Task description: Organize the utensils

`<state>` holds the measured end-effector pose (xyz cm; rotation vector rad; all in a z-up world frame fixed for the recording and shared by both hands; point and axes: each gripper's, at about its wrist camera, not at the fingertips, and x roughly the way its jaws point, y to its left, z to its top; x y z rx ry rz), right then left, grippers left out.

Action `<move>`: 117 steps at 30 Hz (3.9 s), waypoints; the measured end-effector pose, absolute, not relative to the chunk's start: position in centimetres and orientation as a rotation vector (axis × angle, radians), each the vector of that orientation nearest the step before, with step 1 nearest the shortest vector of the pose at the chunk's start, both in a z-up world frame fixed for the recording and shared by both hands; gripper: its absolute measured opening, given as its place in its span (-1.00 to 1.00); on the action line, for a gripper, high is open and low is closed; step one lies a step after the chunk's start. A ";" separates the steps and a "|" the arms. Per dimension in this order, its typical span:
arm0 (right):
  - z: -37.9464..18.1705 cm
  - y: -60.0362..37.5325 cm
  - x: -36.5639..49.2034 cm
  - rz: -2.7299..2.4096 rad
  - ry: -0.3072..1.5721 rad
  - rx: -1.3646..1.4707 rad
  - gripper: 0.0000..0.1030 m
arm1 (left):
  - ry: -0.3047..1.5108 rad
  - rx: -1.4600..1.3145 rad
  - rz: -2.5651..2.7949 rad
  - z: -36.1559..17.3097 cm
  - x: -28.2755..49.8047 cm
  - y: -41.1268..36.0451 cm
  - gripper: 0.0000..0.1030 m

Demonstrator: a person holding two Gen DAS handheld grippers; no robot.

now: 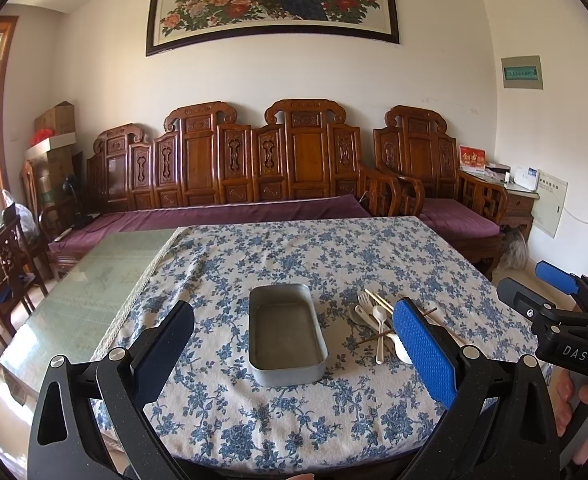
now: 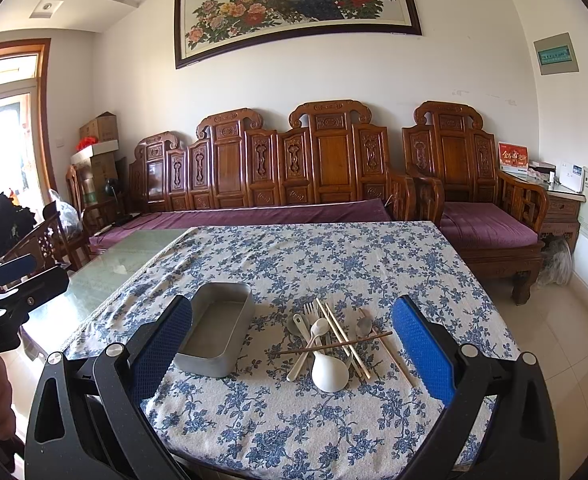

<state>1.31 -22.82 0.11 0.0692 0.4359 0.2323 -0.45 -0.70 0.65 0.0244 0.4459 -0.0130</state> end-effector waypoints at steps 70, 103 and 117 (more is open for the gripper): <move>-19.8 -32.8 20.3 0.138 0.788 0.113 0.67 | 0.907 0.228 -0.404 -17.6 22.9 -12.8 -0.12; -19.4 -32.7 20.5 0.154 0.779 0.130 0.67 | 0.982 0.266 -0.455 -20.4 22.2 -13.8 -0.99; -19.6 -33.2 20.6 0.147 0.779 0.140 0.67 | 1.001 0.339 -0.464 -22.0 22.5 -15.4 -0.91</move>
